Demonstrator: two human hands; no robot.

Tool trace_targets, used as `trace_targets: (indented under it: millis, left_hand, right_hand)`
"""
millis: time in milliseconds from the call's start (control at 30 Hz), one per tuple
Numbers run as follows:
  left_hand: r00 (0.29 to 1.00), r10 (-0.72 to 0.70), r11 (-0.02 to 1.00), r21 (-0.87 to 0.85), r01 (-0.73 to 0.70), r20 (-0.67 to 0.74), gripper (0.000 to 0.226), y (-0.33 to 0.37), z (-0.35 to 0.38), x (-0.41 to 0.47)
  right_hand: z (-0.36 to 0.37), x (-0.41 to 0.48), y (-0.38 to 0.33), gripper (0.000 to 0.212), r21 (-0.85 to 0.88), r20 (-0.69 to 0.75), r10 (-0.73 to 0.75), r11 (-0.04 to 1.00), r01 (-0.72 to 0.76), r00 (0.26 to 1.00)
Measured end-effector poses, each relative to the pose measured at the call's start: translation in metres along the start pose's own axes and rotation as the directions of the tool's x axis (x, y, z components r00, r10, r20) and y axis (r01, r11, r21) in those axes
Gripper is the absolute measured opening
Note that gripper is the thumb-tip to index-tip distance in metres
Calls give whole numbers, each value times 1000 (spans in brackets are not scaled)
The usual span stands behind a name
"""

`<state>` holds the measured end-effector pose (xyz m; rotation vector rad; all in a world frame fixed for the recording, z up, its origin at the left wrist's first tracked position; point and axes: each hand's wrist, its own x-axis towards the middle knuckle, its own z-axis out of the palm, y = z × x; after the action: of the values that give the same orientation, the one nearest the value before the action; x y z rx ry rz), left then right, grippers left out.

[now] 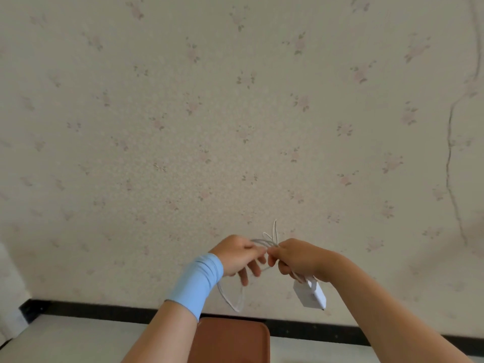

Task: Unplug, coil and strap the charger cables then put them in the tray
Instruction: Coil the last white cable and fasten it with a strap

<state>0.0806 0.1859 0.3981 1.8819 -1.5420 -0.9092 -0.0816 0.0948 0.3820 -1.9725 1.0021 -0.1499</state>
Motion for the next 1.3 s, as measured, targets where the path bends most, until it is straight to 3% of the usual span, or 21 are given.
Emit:
trace_targets:
  millis: [67, 100, 167, 233, 367, 433, 533, 667, 833, 1000, 1100, 1200, 1300]
  left_hand:
    - [941, 226, 965, -73, -252, -252, 12, 3, 6, 2]
    - [900, 309, 945, -5, -326, -307, 17, 4, 8, 4]
    - [893, 392, 917, 175, -359, -222, 45, 3, 14, 7]
    - [947, 310, 921, 275, -277, -83, 56, 1, 20, 12]
    - [984, 173, 825, 550, -126, -33, 27, -2, 24, 21]
    - [994, 110, 860, 502, -90, -10, 20, -5, 22, 21]
    - [998, 60, 962, 266, -62, 16, 17, -6, 16, 17]
    - [999, 29, 978, 206, -22, -30, 22, -8, 1, 17]
    - [998, 45, 997, 69, -42, -53, 25, -8, -11, 13]
    - [996, 79, 997, -16, -80, -41, 27, -11, -13, 9]
    - [997, 73, 997, 5, -73, 31, 24, -12, -14, 6]
    - [986, -24, 994, 112, 6, 163, 23, -14, -16, 2]
    - [949, -102, 993, 90, 79, 297, 16, -17, -16, 1]
  right_hand:
    - [1, -4, 1, 35, 21, 91, 42, 999, -45, 995]
    - [2, -6, 1, 32, 28, 129, 54, 998, -58, 990]
    - [5, -11, -1, 30, -18, 152, 26, 1000, -23, 988]
    - [7, -13, -3, 28, -87, 142, -21, 996, 34, 990]
    - [6, -14, 0, 32, -104, 124, -21, 994, 35, 992]
    - [3, -12, 2, 32, -94, 39, -46, 994, 49, 998]
    - [-2, -10, 3, 32, -35, -31, -84, 996, 82, 996]
    - [-7, -8, 1, 35, 50, -99, -105, 993, 111, 989]
    - [-12, -11, -1, 23, 90, 85, -93, 992, 86, 992]
    - [-15, -17, -6, 28, 91, 97, -98, 992, 89, 991]
    - [-18, -19, -6, 37, 84, 72, -79, 994, 73, 994]
    - [-24, -18, -2, 45, 150, 58, -83, 986, 73, 995]
    - [-28, -14, 5, 43, 230, 72, -44, 973, 26, 996]
